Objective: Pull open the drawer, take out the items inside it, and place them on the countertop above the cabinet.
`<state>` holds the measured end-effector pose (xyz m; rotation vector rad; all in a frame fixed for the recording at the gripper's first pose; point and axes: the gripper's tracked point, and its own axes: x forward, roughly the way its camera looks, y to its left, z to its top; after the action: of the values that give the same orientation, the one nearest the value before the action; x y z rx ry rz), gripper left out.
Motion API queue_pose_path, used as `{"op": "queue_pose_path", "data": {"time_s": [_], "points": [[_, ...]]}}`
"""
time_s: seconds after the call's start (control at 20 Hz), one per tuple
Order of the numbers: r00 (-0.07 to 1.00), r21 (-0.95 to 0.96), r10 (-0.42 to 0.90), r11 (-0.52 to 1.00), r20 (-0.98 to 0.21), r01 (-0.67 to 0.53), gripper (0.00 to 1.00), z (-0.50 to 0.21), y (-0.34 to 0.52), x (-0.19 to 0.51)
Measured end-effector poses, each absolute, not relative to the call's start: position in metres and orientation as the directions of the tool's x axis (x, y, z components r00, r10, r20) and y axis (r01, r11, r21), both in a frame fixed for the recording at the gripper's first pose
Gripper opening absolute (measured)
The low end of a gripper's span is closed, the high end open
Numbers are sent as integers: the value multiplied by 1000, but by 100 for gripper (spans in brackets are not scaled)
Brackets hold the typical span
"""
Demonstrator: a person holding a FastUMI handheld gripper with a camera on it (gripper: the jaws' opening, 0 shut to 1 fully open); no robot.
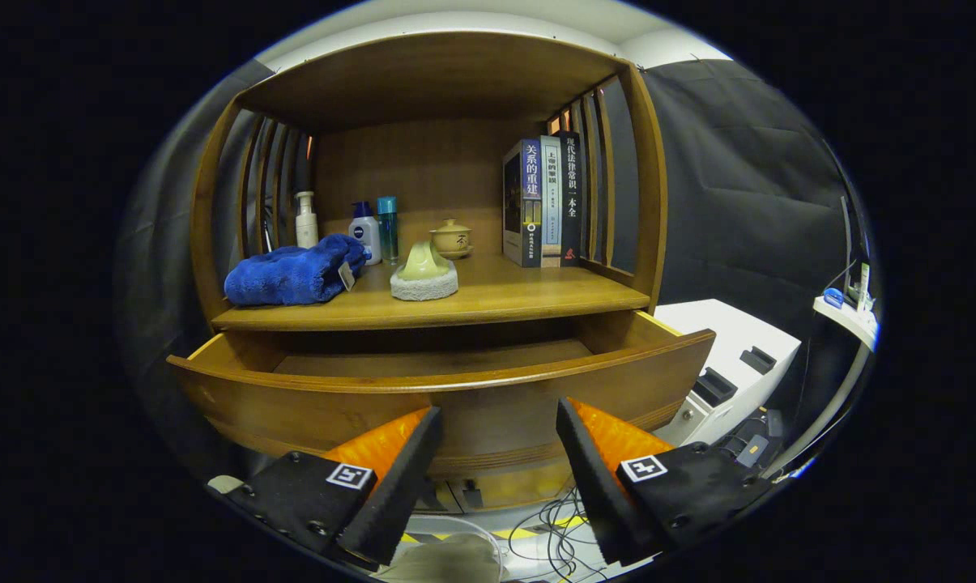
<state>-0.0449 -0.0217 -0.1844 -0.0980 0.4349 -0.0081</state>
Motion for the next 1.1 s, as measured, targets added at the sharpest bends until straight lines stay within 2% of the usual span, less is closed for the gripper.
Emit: {"op": "queue_pose_path", "data": {"time_s": [1.1], "points": [[901, -61, -8, 998, -434, -20, 96, -198, -10, 37]]}}
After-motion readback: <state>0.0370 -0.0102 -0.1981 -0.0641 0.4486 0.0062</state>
